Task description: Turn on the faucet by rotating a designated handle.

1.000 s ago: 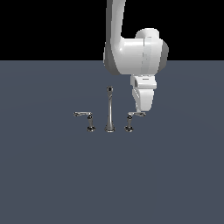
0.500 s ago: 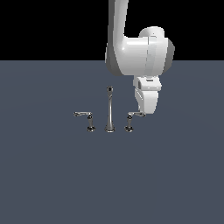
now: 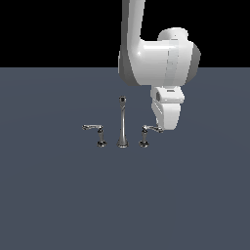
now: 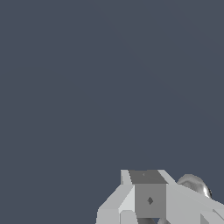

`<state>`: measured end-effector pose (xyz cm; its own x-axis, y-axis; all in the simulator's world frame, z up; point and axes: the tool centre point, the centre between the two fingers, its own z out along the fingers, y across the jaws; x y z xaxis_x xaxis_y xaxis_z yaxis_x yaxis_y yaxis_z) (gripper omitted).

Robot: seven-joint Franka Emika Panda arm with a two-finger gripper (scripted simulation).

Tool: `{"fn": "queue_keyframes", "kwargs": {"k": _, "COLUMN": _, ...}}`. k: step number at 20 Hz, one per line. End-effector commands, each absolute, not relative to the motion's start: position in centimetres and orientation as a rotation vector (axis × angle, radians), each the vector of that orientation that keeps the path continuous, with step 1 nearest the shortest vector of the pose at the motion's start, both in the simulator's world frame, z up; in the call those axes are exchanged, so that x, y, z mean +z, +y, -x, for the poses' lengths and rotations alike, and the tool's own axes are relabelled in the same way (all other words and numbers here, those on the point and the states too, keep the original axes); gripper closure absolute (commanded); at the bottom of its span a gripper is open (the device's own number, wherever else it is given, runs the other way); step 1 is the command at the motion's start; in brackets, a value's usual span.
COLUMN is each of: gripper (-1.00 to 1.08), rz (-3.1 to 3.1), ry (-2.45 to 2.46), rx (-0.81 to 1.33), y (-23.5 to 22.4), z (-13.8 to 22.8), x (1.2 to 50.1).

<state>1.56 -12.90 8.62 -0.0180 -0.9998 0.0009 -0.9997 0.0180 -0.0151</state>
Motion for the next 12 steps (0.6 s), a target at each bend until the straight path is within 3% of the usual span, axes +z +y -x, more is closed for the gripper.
{"fn": "queue_keyframes", "kwargs": {"k": 1, "gripper": 1.08, "rz": 2.197, "ry": 2.237, "rx": -0.009, "y": -12.6, "z": -0.6, "x": 8.6}}
{"fn": "queue_keyframes", "kwargs": {"k": 12, "gripper": 1.08, "rz": 2.195, "ry": 2.246, "rx": -0.002, "y": -11.8, "z": 3.1, "x": 8.6}}
